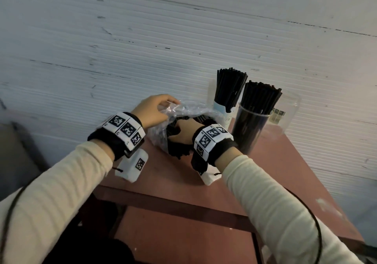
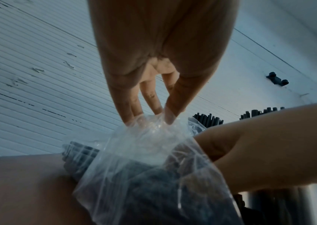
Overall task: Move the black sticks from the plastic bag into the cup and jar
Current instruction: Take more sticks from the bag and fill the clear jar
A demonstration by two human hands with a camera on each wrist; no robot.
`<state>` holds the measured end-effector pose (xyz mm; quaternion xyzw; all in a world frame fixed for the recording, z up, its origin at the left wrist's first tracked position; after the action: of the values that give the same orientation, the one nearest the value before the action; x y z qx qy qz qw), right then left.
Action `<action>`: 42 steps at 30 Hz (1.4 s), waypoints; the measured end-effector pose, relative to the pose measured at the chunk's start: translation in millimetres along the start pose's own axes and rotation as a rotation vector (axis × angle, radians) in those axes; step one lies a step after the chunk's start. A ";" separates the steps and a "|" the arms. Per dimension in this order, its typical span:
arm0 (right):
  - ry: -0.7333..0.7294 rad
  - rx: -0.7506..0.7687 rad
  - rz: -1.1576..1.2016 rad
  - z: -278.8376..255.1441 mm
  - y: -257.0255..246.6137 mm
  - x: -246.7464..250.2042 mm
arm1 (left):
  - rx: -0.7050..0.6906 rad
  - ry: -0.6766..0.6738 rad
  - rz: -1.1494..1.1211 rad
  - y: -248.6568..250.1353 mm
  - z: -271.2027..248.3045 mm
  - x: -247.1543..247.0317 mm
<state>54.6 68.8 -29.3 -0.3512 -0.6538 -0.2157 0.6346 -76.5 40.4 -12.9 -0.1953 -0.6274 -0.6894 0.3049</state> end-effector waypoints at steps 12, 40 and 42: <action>0.013 0.087 0.053 6.5 11.3 -4.2 | 0.014 0.020 -0.074 -9.5 4.2 0.9; 0.126 0.162 0.323 -125.0 57.1 58.4 | -0.407 -0.173 0.423 59.2 -24.8 -59.8; 0.117 0.172 0.360 -138.2 55.1 62.6 | -0.451 -0.145 0.454 70.7 -21.2 -72.6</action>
<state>192.0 16.2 37.1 -0.3937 -0.5587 -0.0624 0.7273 26.5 30.4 -10.3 -0.4415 -0.4196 -0.7095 0.3545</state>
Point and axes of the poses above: each hand's wrist, its own z-axis towards the middle knuckle, its own x-axis out of the back of the hand, y = z × x, the point moved 2 cm from there along z, towards the middle knuckle, and after that the axes turned 11 degrees about x, right-handed, at the moved point
